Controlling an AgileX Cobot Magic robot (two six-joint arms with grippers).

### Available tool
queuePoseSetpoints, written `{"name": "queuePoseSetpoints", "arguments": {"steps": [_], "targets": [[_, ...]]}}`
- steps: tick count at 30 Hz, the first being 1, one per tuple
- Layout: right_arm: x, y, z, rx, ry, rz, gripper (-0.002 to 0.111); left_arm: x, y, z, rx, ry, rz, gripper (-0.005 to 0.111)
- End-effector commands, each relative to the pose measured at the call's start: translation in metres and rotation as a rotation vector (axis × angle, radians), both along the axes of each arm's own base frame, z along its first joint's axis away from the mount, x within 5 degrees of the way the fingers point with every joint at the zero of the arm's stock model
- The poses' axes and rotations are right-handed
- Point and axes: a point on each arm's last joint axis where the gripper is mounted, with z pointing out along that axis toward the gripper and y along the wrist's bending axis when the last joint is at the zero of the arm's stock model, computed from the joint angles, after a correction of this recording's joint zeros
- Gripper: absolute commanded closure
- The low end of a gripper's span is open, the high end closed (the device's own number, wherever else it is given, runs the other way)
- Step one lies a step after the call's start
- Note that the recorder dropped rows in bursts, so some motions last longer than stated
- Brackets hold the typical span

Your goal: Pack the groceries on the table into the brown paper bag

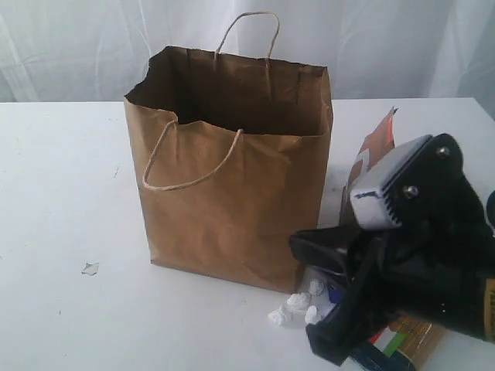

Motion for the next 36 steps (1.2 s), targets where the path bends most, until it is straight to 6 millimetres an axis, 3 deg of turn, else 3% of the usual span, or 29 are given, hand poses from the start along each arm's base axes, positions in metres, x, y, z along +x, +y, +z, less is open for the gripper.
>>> {"name": "queuePoseSetpoints", "arguments": {"steps": [1,4,7,12,17,36], "targets": [[0.0,-0.016,0.015,0.048,-0.093,-0.127,0.108,0.005,0.005,-0.064,-0.087,0.024,0.149,0.107],[0.0,-0.031,0.026,0.105,-0.146,-0.247,0.108,0.007,0.006,-0.109,-0.198,0.046,0.254,0.107],[-0.001,-0.049,0.036,0.192,-0.153,-0.405,0.108,0.008,0.007,-0.137,-0.291,0.026,0.301,0.107],[-0.003,-0.078,0.039,0.163,-0.171,-0.639,0.108,0.01,0.007,-0.162,-0.322,0.011,0.323,0.107],[-0.01,-0.093,0.034,0.069,-0.121,-0.722,0.108,0.01,0.007,-0.171,-0.319,0.023,0.336,0.107],[-0.011,-0.094,0.033,0.039,-0.123,-0.704,0.108,0.01,0.006,-0.171,-0.331,0.023,0.326,0.107]]}}
